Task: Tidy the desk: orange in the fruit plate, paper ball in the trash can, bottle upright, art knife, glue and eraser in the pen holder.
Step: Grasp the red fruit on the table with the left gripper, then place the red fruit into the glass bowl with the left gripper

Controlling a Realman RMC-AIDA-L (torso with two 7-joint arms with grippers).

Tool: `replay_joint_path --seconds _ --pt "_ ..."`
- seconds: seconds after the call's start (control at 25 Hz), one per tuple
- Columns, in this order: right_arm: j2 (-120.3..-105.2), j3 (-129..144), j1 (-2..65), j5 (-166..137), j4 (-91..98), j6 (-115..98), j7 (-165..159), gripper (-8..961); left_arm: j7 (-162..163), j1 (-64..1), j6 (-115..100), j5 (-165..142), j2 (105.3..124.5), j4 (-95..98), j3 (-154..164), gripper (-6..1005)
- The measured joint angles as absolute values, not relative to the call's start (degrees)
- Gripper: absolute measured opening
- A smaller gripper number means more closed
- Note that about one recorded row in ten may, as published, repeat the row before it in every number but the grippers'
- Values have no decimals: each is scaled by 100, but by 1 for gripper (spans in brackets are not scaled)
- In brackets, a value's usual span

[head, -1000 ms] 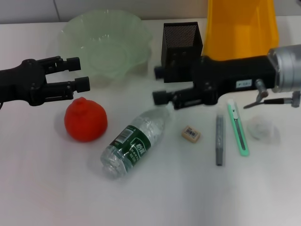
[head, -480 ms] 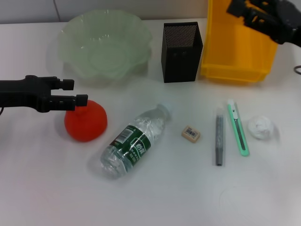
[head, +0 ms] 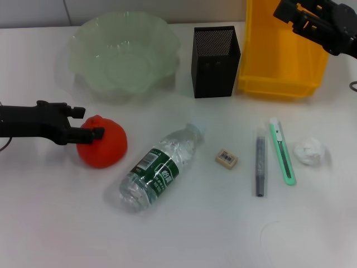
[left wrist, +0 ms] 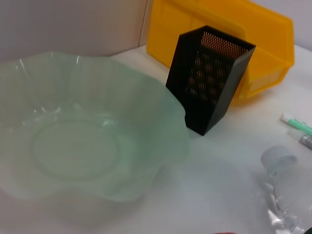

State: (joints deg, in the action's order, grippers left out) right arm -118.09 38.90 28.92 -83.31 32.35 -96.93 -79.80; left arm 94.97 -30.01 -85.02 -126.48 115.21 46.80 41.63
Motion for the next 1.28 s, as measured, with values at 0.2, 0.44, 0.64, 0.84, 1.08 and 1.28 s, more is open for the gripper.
replay_joint_path --seconds 0.2,0.44,0.64,0.84,1.08,1.28 --pt "-11813 3904 2923 -8325 3229 -9702 -7977 824 9470 -2949 -8223 -12680 11549 4644 4397 697" --pt "-11822 3884 2915 -8309 3224 -9733 -7974 825 9424 -2887 -7875 -12691 11622 4477 4545 683" --pt "-11831 3857 2887 -8303 3157 -9742 -7967 825 9418 -2903 -7784 -12953 11652 4471 4553 670" --pt "-11831 3674 2838 -8281 3124 -9908 -7964 824 9310 -2879 -7730 -12915 11687 4527 4486 540" --pt "-11811 3514 2597 -7868 2979 -10100 -7963 824 9329 -2918 -8041 -12735 11610 4667 4382 401" --pt "-11810 3515 2352 -7604 2951 -10213 -7963 824 9236 -3019 -8635 -11737 11437 4891 4150 321"
